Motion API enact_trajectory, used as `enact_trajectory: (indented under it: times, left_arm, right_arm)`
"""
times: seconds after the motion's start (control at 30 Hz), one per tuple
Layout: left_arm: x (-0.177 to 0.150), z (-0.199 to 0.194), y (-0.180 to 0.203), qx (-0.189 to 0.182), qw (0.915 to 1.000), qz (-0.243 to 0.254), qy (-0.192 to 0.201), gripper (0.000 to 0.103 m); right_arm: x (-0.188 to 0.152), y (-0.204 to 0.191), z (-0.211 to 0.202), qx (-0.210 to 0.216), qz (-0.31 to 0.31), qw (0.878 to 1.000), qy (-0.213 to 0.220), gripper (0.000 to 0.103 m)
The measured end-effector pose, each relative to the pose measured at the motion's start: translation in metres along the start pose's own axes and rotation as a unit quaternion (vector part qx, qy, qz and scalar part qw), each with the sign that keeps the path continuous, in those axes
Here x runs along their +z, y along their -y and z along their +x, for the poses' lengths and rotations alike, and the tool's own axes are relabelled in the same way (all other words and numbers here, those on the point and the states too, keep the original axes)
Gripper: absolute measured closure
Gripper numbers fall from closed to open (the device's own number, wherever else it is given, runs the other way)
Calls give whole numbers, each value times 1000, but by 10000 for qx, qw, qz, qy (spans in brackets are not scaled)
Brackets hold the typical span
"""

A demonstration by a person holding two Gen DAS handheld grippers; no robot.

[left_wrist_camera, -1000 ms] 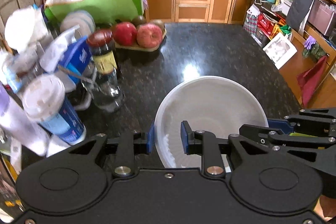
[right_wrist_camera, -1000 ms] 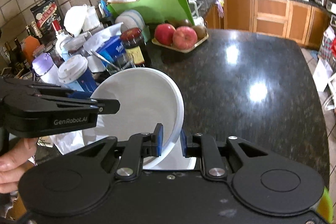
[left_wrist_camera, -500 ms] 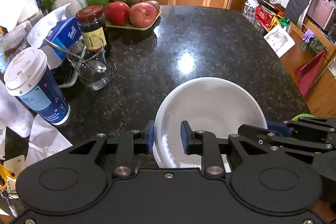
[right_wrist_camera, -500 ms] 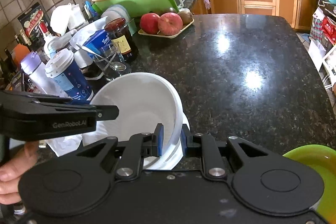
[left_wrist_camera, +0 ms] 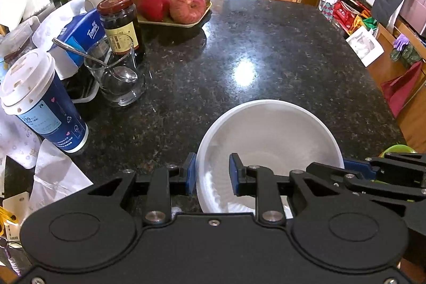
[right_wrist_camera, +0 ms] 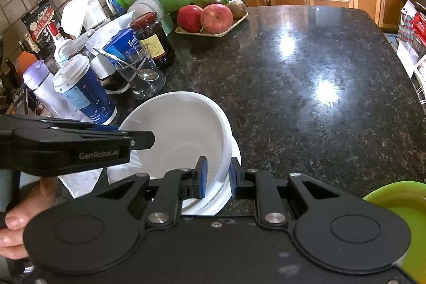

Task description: Organize plates and bowls

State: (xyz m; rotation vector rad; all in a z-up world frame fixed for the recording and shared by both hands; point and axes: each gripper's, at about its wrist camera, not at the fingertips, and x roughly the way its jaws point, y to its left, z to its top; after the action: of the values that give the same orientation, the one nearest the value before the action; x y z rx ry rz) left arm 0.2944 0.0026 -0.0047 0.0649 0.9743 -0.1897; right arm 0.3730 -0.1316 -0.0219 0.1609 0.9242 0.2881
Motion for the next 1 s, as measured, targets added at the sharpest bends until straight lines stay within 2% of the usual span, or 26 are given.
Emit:
enact_trajectory:
  times: [0.23, 0.77, 1.0]
  left_arm:
    - [2, 9, -1, -68, 9998, -6, -212, 70]
    - [2, 7, -1, -197, 9996, -4, -226, 70]
    - [2, 3, -2, -233, 9995, -41, -203, 70]
  right_arm:
    - [2, 2, 2, -23, -69, 9999, -70, 83]
    - [3, 2, 4, -60, -122, 9998, -123, 81]
    - [2, -2, -4, -295, -350, 9988, 169, 77]
